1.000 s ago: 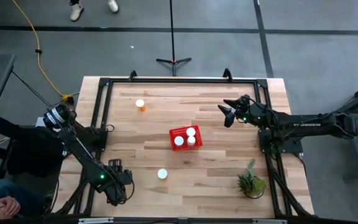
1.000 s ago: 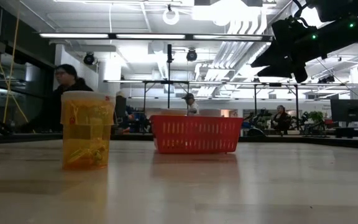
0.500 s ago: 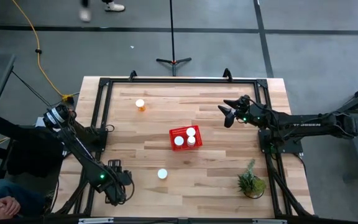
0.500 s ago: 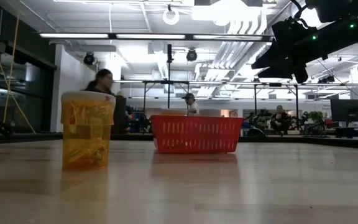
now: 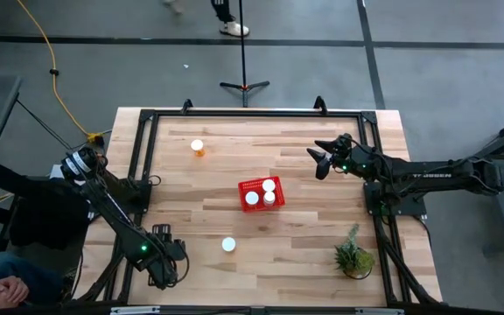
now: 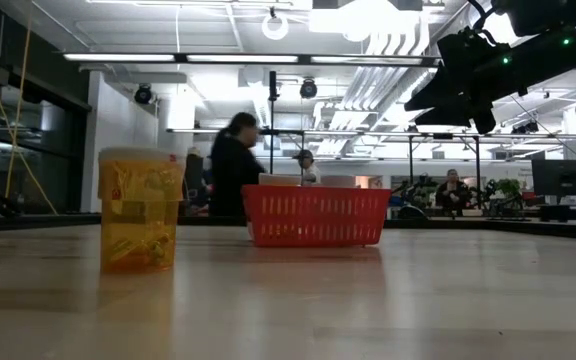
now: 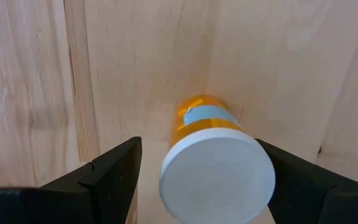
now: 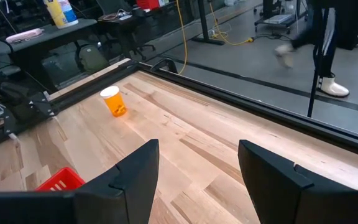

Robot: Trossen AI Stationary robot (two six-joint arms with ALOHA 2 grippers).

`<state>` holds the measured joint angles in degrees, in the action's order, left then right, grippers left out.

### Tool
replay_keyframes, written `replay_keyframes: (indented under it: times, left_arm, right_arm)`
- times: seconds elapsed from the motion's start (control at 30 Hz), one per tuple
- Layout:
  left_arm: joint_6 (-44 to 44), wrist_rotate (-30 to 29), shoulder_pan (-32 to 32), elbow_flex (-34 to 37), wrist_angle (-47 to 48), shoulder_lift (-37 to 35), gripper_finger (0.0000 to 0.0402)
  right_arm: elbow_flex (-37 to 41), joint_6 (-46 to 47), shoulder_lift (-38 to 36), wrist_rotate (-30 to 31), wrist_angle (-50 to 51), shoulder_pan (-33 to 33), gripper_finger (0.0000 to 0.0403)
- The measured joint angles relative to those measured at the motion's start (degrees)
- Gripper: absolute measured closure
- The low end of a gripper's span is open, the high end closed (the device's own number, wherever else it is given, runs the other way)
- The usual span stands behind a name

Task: Pick and place pill bottles into a basket
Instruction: Put the orange medicine bottle into the bin

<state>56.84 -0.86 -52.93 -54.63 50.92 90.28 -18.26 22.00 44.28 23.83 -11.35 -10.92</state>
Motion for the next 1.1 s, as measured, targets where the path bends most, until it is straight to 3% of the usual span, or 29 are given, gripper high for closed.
replay_keyframes:
  times: [0.3, 0.63, 0.77, 0.93, 1.1]
  left_arm:
    - [0.00, 0.00, 0.00, 0.00, -0.02, 0.00, 0.0079]
    - [0.04, 0.13, 0.00, 0.00, -0.15, 0.00, 0.0168]
    - [0.39, 0.28, 0.00, -0.01, -0.15, 0.00, 0.0168]
    - [0.39, 0.35, 0.03, -0.02, 0.23, 0.00, 0.0138]
    - [0.30, 1.18, 0.09, -0.07, 0.25, -0.02, 0.0164]
  right_arm:
    - [0.00, 0.00, 0.01, 0.00, 0.00, 0.02, 0.0192]
    - [0.00, 0.00, 0.01, 0.00, 0.00, 0.01, 0.0192]
    - [0.00, 0.00, -0.01, 0.00, 0.07, 0.00, 0.0192]
    - [0.00, 0.00, 0.01, 0.00, 0.69, 0.02, 0.0192]
    - [0.00, 0.00, -0.01, -0.02, 1.27, 0.02, 0.0192]
